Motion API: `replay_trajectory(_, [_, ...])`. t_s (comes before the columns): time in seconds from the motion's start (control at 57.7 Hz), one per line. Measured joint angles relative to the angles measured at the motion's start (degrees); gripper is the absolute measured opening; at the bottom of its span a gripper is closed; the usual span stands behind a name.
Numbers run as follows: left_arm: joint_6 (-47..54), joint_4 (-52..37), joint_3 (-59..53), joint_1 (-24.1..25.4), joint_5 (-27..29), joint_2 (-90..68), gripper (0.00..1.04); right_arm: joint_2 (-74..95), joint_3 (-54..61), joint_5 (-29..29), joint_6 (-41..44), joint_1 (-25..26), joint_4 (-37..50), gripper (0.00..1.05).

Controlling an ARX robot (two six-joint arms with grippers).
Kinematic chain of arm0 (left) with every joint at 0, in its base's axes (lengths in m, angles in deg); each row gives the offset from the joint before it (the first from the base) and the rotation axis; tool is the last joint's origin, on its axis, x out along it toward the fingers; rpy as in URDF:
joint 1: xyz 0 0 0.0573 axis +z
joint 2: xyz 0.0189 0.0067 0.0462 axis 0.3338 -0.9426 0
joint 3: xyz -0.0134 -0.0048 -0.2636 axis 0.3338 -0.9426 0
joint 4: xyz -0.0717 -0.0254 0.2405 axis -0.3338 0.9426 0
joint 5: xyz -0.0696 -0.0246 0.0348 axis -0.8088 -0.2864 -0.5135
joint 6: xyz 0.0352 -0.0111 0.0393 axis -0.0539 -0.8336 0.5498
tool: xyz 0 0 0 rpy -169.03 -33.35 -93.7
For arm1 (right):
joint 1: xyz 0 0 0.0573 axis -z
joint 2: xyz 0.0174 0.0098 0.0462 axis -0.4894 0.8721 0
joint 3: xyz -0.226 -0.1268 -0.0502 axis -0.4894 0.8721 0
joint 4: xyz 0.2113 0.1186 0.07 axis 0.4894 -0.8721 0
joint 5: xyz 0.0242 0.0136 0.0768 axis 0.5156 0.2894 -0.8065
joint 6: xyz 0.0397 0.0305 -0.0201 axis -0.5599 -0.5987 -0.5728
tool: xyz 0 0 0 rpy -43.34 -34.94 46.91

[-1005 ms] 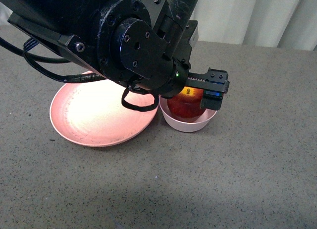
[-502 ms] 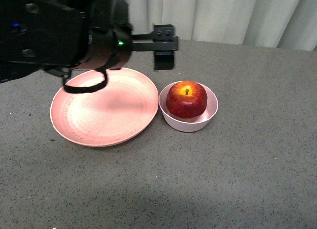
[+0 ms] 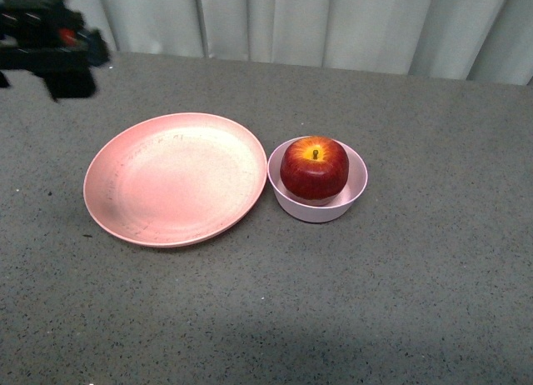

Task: Move apple from plate to bowl

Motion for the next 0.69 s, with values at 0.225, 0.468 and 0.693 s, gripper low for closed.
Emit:
replay_trajectory(0.225, [1.7, 6.7, -9.7, 5.5, -4.9, 17.7, 0.1, 0.0, 0.0, 0.0, 0.0, 0.0, 0.0, 0.95])
replay_trajectory(0.468, [2.1, 13.3, -15.7, 8.7, -8.3, 30.0, 0.04, 0.0, 0.0, 0.0, 0.0, 0.0, 0.0, 0.95])
replay_trajectory(0.693, [2.1, 21.3, -18.7, 13.3, -13.9, 41.2, 0.04, 0.0, 0.0, 0.0, 0.0, 0.0, 0.0, 0.95])
